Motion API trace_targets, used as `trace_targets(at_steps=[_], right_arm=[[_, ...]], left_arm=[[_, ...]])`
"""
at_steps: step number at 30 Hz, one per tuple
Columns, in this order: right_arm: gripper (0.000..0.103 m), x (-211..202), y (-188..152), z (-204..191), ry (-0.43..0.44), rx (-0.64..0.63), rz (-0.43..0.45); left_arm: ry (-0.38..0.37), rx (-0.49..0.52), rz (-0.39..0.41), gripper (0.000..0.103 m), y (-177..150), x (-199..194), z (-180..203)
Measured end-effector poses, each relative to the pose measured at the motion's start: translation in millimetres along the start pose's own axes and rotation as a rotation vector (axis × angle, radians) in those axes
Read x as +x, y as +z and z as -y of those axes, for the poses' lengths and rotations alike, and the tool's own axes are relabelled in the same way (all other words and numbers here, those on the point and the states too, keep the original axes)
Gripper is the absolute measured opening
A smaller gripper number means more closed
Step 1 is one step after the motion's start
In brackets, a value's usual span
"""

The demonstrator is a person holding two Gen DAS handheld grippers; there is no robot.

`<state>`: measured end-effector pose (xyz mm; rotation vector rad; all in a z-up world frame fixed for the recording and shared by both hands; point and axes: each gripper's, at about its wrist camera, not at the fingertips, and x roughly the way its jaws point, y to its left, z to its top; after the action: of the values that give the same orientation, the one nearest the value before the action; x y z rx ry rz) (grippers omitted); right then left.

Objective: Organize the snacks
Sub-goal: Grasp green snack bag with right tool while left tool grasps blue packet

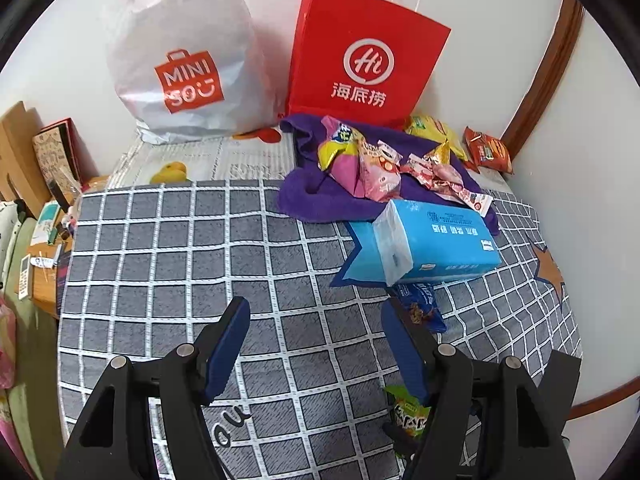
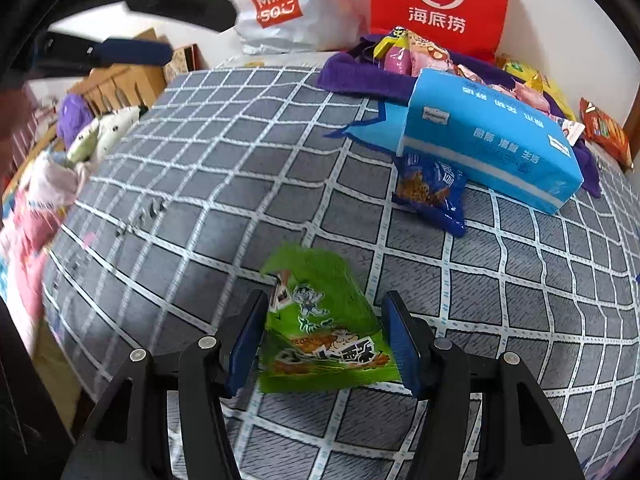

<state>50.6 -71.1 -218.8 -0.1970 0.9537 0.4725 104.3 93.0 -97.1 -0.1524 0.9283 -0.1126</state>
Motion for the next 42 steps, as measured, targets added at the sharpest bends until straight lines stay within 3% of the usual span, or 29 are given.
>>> trace_targets(at_steps=[4, 9, 14, 18, 25, 31, 34, 37, 42], right_arm=[[0.052, -2.2, -3.4, 4.8, 0.015, -0.012, 0.043], [0.051, -24.1, -1.9, 29.5, 0.016, 0.035, 0.092], [0.051, -51.1, -2.0, 77.9, -0.044, 0.115, 0.156], [0.051, -58.3, -8.6, 123.6, -0.12, 0.189, 0.157], [0.051, -62.1, -26.8, 171.8, -0.127, 0.286, 0.162], [0.048, -61.4, -32.6, 185.6, -0.125, 0.303, 0.168], [0.048, -58.6, -33.6, 190.2, -0.116, 0.31, 0.17], [0.048, -50.9, -31.8, 191.3, -0.115, 0.303, 0.154], [0.053, -51.0, -39.5, 196.3, -0.078, 0.318, 0.146]], left_arm=[[-0.005, 0.014, -0.018, 0.066, 0.4, 16.0, 7.4], [-0.012, 0.048, -0.061, 0.066, 1.8, 42.8, 29.3], [-0.045, 0.09, -0.103, 0.066, -3.2, 69.2, 58.3], [-0.075, 0.138, -0.152, 0.066, -11.5, 93.7, 83.4], [-0.104, 0.129, -0.227, 0.065, -19.2, 129.1, 109.7], [-0.015, 0.187, -0.154, 0.063, -20.4, 133.8, 127.0], [0.077, 0.252, -0.113, 0.05, -24.3, 134.4, 135.1], [0.067, 0.281, -0.112, 0.042, -26.5, 129.7, 134.9], [0.078, 0.259, -0.095, 0.044, -32.3, 120.6, 120.0]])
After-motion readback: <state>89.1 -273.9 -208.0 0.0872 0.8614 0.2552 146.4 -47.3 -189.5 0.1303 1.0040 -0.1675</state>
